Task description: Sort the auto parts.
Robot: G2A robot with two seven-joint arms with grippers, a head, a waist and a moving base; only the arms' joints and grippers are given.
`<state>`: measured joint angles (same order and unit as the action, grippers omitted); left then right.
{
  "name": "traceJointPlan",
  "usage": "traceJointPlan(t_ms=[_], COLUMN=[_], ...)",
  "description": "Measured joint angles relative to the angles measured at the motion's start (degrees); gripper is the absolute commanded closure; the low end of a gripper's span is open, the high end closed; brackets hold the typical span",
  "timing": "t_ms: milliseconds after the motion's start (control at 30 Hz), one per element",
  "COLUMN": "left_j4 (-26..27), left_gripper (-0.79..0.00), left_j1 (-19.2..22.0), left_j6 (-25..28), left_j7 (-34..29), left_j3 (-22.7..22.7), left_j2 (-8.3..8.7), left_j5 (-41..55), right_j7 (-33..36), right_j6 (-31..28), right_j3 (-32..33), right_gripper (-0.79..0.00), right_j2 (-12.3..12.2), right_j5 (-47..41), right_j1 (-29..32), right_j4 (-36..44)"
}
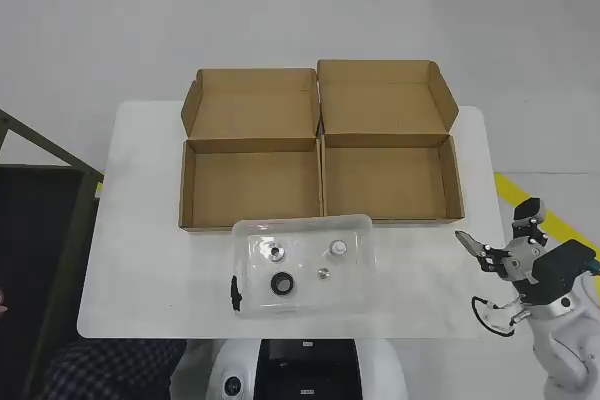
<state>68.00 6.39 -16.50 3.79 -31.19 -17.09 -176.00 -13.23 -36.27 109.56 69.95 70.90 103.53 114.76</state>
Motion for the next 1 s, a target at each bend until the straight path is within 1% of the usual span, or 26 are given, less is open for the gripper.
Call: traceJointPlan(t_ms=[67,200,300,433,500,633,800,1000], left_j4=[0.0,0.0,0.0,0.0,0.0,0.0,0.0,0.0], left_gripper=[-0.785,-0.785,-0.785,-0.785,-0.785,-0.785,-0.785,-0.785], left_j1=[0.0,0.0,0.0,0.0,0.0,0.0,0.0,0.0], left_j6=[0.0,0.0,0.0,0.0,0.0,0.0,0.0,0.0], left_j7=[0.0,0.0,0.0,0.0,0.0,0.0,0.0,0.0], left_j3=[0.0,0.0,0.0,0.0,0.0,0.0,0.0,0.0], left_j2=[0.00,0.00,0.00,0.00,0.00,0.00,0.00,0.00], left_j5=[0.0,0.0,0.0,0.0,0.0,0.0,0.0,0.0], right_j7=[1.4,6.7,11.0,15.0,17.7,23.7,31.8,40.3], right_j6=[-0.3,-3.2,-3.7,-7.5,-9.9,-12.8,-13.9,-14.5], right_j3=[-0.6,-2.3,-4.3,-8.9,-11.7,-17.3,-23.7,-28.9], right_gripper=[-0.785,-0.785,-0.785,-0.785,-0.785,-0.785,-0.785,-0.785], right_j2=[-0.1,-0.5,-0.9,-1.3,-1.5,-1.6,-1.7,-1.8], right_j5=[0.4,2.2,8.0,11.6,11.7,10.1,7.1,4.4], right_j1=[-0.3,-1.7,-2.9,-4.9,-6.6,-10.4,-15.1,-19.3], right_j4=[0.5,2.2,5.5,7.7,8.0,7.3,6.1,4.2])
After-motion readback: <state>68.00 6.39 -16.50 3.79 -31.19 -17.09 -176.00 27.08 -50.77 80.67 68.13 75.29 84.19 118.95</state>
